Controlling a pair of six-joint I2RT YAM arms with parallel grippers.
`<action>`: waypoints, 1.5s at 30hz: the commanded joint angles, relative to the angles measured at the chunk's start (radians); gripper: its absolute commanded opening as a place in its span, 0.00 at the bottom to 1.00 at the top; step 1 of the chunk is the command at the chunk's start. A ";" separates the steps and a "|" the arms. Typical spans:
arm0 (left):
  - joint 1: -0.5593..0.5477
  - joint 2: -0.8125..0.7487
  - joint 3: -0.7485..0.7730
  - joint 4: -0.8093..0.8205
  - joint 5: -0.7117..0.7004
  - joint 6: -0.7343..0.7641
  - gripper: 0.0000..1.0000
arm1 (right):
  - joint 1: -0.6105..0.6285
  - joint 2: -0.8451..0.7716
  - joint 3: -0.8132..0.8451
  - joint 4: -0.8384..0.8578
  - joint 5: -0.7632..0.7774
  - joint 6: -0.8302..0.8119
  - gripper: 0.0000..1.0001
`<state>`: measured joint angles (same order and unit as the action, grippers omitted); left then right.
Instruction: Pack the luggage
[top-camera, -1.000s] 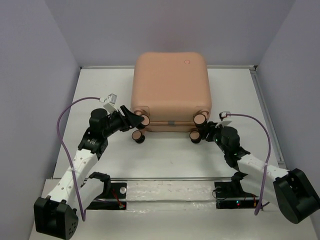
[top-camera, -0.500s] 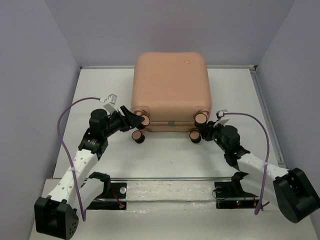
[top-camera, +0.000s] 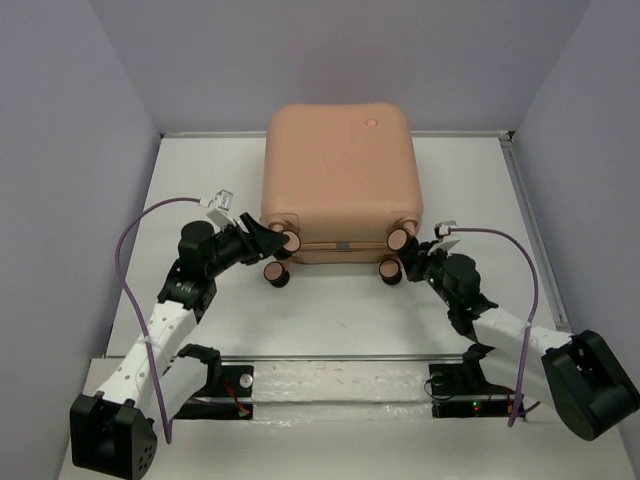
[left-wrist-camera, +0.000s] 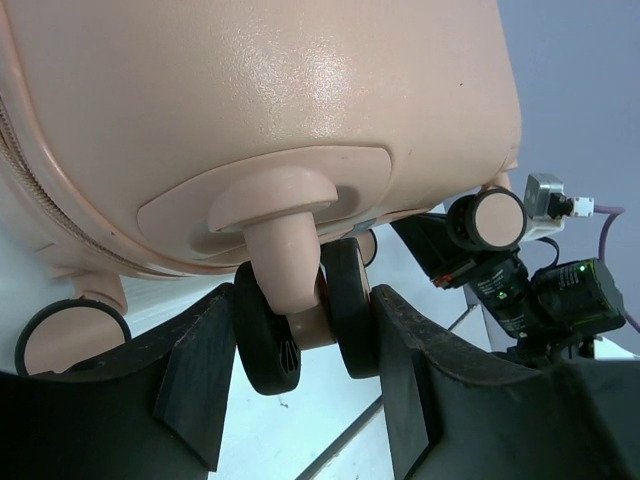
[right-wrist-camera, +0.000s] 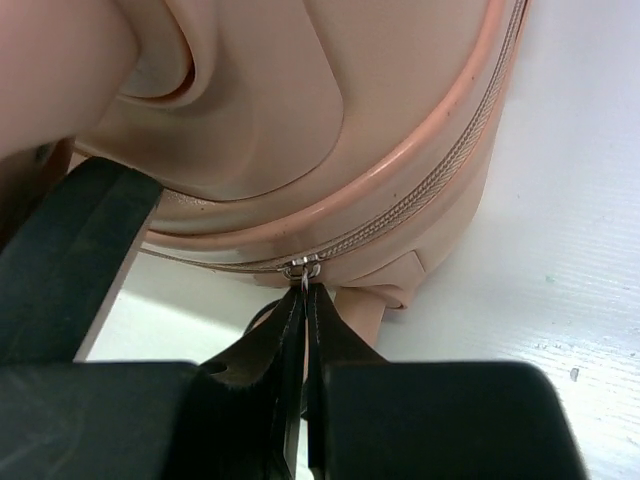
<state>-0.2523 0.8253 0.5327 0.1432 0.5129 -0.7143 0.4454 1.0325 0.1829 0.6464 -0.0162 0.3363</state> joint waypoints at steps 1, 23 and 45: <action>-0.016 -0.023 -0.008 0.234 0.177 -0.045 0.06 | 0.122 0.047 -0.008 0.283 0.021 0.076 0.07; -0.235 -0.025 0.021 0.547 0.072 -0.312 0.06 | 0.800 0.961 0.713 0.726 -0.089 0.213 0.07; -0.249 -0.121 -0.158 0.515 -0.057 -0.330 0.28 | 0.791 0.285 0.377 -0.076 0.444 0.192 0.97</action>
<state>-0.4889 0.7414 0.3458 0.4046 0.3672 -1.0824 1.2381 1.3857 0.5011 0.8261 0.3584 0.5983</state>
